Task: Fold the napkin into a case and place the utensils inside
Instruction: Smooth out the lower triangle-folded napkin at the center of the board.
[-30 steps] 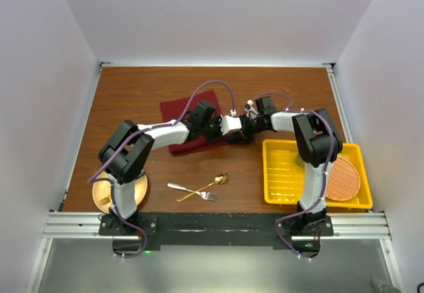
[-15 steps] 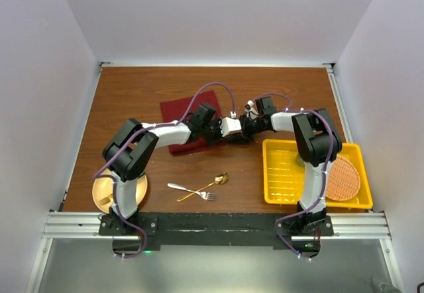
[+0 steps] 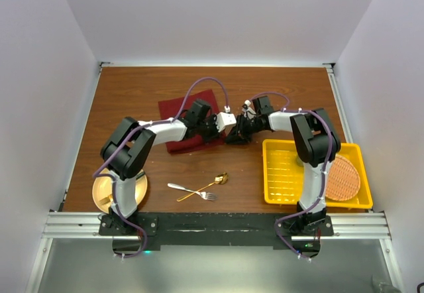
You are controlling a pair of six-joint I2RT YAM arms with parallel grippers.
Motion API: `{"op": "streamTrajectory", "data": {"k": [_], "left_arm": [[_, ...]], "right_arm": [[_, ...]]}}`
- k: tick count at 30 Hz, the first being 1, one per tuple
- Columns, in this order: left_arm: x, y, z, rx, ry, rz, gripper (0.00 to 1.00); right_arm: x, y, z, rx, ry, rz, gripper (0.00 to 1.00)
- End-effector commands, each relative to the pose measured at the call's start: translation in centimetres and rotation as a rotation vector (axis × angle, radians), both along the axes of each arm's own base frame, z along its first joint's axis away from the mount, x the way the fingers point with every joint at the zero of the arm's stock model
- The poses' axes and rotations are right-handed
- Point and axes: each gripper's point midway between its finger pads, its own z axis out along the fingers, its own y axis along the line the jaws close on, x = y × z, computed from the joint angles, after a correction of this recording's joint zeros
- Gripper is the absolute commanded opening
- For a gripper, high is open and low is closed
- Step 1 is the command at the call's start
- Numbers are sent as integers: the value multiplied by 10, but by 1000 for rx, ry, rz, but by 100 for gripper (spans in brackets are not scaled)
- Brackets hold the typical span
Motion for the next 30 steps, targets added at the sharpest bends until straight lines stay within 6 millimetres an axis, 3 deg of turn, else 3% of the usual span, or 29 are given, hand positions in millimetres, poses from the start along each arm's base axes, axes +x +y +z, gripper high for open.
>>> {"op": "streamTrajectory", "data": {"k": [1, 11, 14, 18, 24, 30], "left_arm": [[13, -8, 29, -82, -13, 15, 0], [13, -7, 34, -111, 11, 26, 0], [13, -5, 38, -126, 20, 30, 0], [14, -3, 48, -151, 11, 24, 0], [3, -1, 62, -154, 1, -31, 0], [-9, 5, 51, -110, 27, -83, 0]], "right_arm": [[-6, -9, -37, -146, 28, -13, 27], [1, -1, -43, -106, 38, -71, 24], [3, -1, -45, -111, 34, -89, 18], [5, -3, -48, -131, 37, -104, 0], [6, -8, -50, -160, 45, -119, 0], [8, -7, -50, -159, 46, -123, 0]]}}
